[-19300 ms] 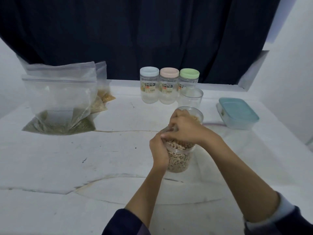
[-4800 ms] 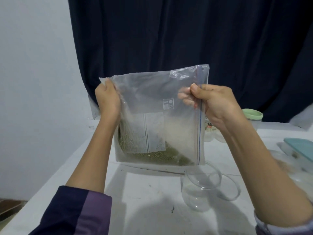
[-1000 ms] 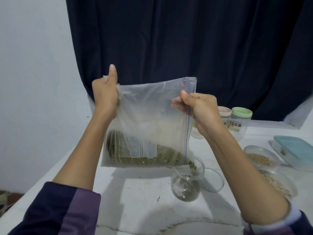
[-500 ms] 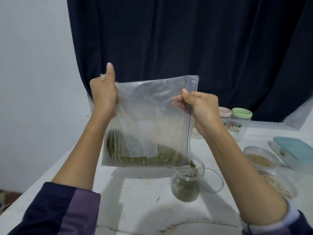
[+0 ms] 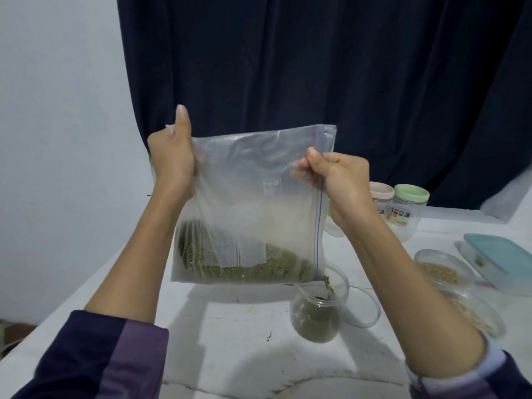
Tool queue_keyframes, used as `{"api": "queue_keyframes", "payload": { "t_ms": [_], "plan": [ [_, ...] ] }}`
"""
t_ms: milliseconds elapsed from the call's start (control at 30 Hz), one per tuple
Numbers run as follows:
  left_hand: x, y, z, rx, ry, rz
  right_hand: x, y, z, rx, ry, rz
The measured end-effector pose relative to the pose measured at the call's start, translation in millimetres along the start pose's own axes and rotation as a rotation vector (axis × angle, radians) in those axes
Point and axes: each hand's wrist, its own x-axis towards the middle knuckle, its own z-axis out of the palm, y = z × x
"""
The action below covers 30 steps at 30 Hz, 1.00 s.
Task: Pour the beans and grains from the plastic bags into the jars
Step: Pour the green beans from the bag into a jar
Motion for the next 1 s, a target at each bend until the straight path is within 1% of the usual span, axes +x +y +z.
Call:
{"api": "queue_keyframes", "payload": {
  "t_ms": [233, 467, 533, 633, 700, 800, 867, 1000],
  "plan": [
    [0.0, 1.0, -5.5, -0.012, -0.006, -0.013, -0.1, -3.5, 0.1, 0.022, -0.031, -0.031],
    [2.1, -0.5, -7.2, -0.036, 0.010, -0.043, -2.7, 1.6, 1.2, 0.041, 0.002, -0.038],
    [0.9, -1.5, -6.5, -0.019, -0.018, -0.044, -2.8, 3.0, 1.2, 0.033, -0.007, -0.029],
    [0.0, -1.6, -7.0, -0.036, -0.009, -0.055, -1.6, 4.1, 2.7, 0.036, 0.011, -0.026],
    [-1.7, -1.0, -6.3, -0.037, -0.050, -0.053, -2.3, 4.7, 3.6, 0.026, 0.001, -0.033],
    [-0.3, -1.6, -8.4, -0.030, -0.020, -0.067, -3.0, 3.0, 4.0, 0.020, 0.005, -0.050],
    [0.4, -2.2, -9.2, -0.005, -0.029, -0.069, -4.4, 3.2, 4.4, -0.005, -0.014, -0.070],
    [0.1, -2.1, -9.6, -0.021, -0.023, -0.065, -4.8, 4.6, 4.4, -0.025, 0.007, -0.089]
  ]
}}
